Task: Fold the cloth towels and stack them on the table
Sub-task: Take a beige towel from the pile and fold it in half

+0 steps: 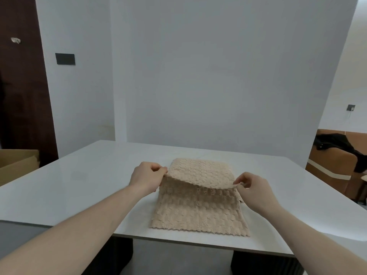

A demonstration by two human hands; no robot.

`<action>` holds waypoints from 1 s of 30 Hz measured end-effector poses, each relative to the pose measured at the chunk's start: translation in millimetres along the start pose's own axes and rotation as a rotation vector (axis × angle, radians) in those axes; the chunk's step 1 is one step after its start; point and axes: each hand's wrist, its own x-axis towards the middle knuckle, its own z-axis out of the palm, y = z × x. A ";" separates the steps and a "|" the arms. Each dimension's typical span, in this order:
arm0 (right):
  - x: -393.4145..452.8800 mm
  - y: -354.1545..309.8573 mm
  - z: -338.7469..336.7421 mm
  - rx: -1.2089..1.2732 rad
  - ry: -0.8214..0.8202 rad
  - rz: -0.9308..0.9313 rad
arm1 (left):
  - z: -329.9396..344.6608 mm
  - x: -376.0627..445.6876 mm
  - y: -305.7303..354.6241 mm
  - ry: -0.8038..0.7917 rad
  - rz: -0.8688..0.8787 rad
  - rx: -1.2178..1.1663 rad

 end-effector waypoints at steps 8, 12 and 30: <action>-55.0 16.9 -8.6 -0.030 -0.058 -0.004 | 5.0 -61.8 -25.7 0.012 0.113 0.174; -73.7 23.9 -9.2 -0.059 -0.088 0.020 | 12.3 -83.9 -36.2 0.025 0.128 0.238; -85.2 31.2 0.4 0.185 -0.061 0.273 | 33.8 -89.5 -46.0 0.122 0.089 0.338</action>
